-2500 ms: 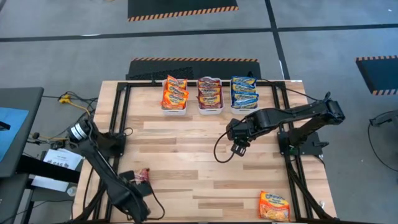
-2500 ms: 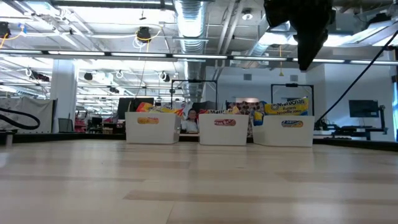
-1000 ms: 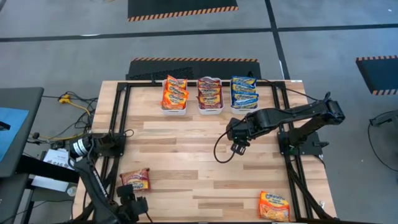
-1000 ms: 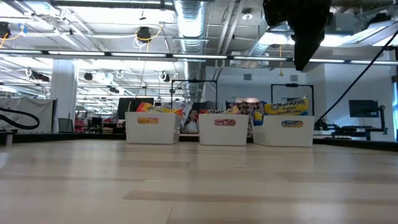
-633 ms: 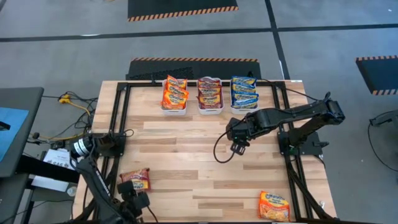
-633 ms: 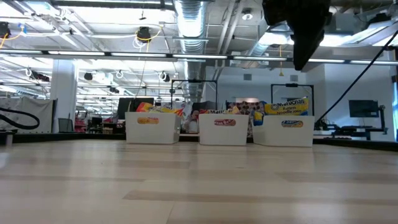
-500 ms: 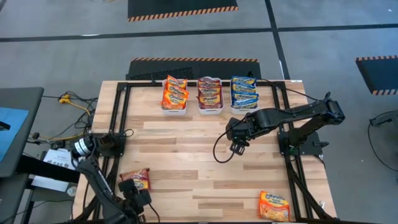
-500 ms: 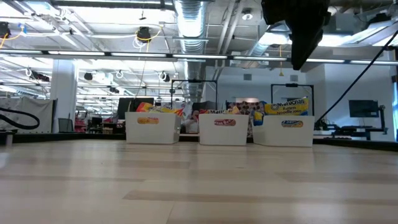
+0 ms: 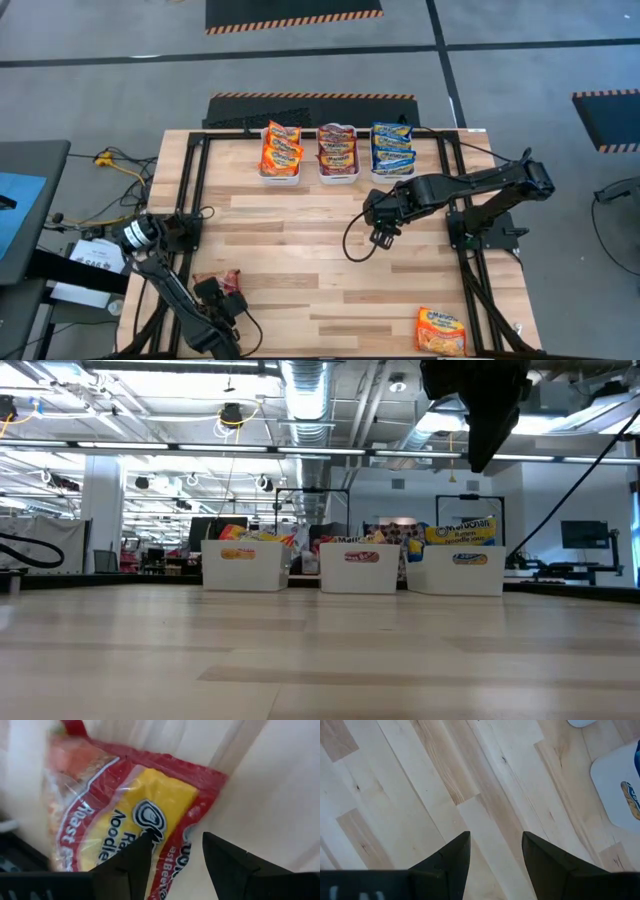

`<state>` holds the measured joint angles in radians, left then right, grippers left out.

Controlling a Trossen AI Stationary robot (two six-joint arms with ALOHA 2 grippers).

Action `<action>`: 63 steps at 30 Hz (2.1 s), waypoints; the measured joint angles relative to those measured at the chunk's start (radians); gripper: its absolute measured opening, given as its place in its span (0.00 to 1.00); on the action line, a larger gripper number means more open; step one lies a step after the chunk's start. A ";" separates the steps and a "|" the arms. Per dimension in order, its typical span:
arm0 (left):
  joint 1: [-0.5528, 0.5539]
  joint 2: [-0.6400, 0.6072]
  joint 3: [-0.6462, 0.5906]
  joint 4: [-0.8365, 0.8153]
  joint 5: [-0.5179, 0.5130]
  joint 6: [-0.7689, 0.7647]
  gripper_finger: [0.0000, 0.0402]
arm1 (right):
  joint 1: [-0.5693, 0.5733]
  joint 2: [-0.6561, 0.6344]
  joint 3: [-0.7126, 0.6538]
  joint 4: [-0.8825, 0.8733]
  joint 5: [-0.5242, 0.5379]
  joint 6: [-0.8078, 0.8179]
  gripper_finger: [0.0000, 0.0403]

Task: Sort Maruchan noodles
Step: Put the red noodle pack into the middle white bin

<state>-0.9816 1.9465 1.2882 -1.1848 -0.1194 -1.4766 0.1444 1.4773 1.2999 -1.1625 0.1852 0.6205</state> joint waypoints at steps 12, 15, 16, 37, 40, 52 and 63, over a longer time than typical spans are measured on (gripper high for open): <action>0.040 -0.005 -0.095 0.049 0.063 -0.053 0.26 | 0.000 0.000 0.000 0.022 0.000 0.000 0.51; 0.046 -0.004 -0.096 0.072 0.054 -0.015 0.12 | 0.000 0.000 0.000 0.031 0.000 0.002 0.51; 0.050 -0.004 -0.096 0.081 0.054 0.009 0.07 | 0.000 0.000 0.000 0.031 -0.001 0.008 0.51; 0.078 0.003 -0.093 -0.116 -0.123 0.816 0.00 | -0.023 0.000 0.000 0.117 -0.004 0.035 0.51; 0.103 0.003 -0.130 -0.112 -0.174 0.872 0.00 | -0.023 0.000 0.000 0.126 -0.004 0.047 0.51; 0.252 -0.002 -0.259 0.039 -0.397 1.096 0.00 | -0.023 0.000 0.000 0.215 -0.003 0.088 0.51; 0.305 -0.128 -0.241 -0.044 -0.458 0.946 0.00 | -0.030 0.000 0.000 0.319 -0.001 0.056 0.51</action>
<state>-0.6761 1.8183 1.0473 -1.2286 -0.5770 -0.5302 0.1143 1.4773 1.2999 -0.8437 0.1845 0.6767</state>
